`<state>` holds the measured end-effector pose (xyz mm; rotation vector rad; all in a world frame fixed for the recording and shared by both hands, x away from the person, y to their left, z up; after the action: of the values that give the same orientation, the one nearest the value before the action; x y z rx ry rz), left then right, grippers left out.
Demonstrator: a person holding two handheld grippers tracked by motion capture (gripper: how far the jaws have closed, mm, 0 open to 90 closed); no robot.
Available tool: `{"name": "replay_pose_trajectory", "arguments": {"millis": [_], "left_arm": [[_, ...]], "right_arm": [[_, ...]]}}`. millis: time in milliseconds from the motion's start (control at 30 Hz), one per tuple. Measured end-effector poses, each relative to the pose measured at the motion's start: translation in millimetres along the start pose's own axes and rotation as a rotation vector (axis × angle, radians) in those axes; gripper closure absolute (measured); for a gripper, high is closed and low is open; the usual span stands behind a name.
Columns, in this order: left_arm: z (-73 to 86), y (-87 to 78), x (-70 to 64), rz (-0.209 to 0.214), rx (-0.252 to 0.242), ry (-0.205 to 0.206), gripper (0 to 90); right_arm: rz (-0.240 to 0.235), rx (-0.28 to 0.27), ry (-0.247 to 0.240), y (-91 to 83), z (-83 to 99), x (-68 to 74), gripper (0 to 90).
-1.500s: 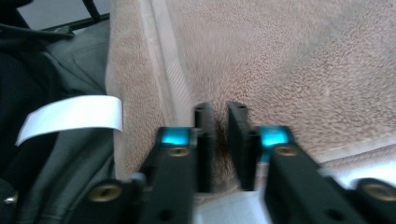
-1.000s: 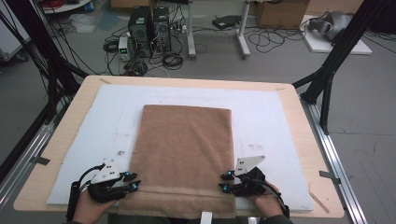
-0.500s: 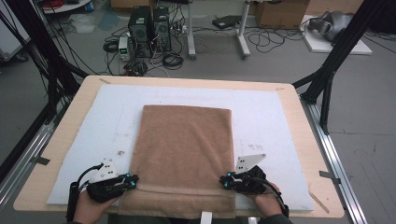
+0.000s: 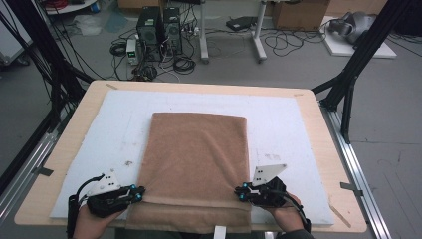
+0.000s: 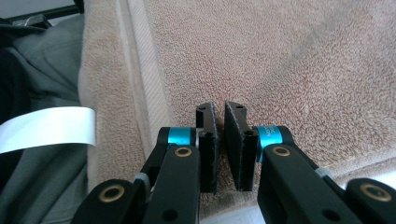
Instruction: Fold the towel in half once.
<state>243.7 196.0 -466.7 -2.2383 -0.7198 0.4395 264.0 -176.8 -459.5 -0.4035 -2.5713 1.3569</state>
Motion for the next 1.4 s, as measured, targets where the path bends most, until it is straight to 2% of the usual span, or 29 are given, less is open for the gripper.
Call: {"name": "replay_pose_trajectory", "arguments": {"millis": [167,367,500,533,567,600,700,767,967,1200,1400], "left_arm": [[1.2,-6.2,-4.9,0.010,-0.017,-0.007,84.4],[6.8,-16.4,-18.2,0.021,-0.013,0.015,84.7],[16.9,-26.5,-36.7,0.050,-0.011,0.038,84.9],[18.5,-27.7,-39.5,0.053,-0.010,0.047,84.4],[19.7,-28.6,-40.8,0.052,-0.006,0.050,82.2],[19.3,-28.5,-39.7,0.045,-0.008,0.044,73.6],[14.5,-27.5,-30.5,0.038,-0.020,0.020,64.9],[9.4,-23.7,-25.2,0.033,-0.020,0.027,62.9],[-1.2,-10.1,-9.0,0.004,-0.016,0.008,54.1],[-16.9,0.2,6.8,-0.011,-0.036,-0.020,47.5],[-33.4,7.9,18.2,-0.016,-0.036,-0.033,42.3]], "right_arm": [[-0.015,-0.018,-0.002,-6.2,-0.5,2.9,83.8],[-0.036,-0.037,-0.018,-14.3,0.1,13.8,84.7],[-0.086,-0.049,-0.055,-22.6,4.8,30.6,85.5],[-0.116,-0.055,-0.067,-24.6,7.3,35.8,85.2],[-0.131,-0.054,-0.072,-24.8,8.8,37.6,83.6],[-0.130,-0.047,-0.064,-24.4,11.1,37.2,77.7],[-0.130,-0.060,-0.021,-23.6,13.1,27.5,72.6],[-0.119,-0.068,0.004,-23.0,12.1,19.3,68.5],[-0.079,-0.068,0.054,-17.3,6.5,-5.0,63.0],[-0.041,-0.051,0.070,-10.0,-3.9,-26.6,56.4],[-0.016,-0.071,0.093,-6.5,-15.2,-44.7,49.0]]}}
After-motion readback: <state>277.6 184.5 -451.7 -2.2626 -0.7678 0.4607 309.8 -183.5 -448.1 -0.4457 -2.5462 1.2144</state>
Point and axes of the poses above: each handheld gripper's, and its own axes: y roughly forward along the jaws, z roughly out of its underside, x roughly to its left, the point moved 6 cm from there along y, roughly forward along the jaws, and after that the axes turned 14 degrees about x, right-handed, at the moved point
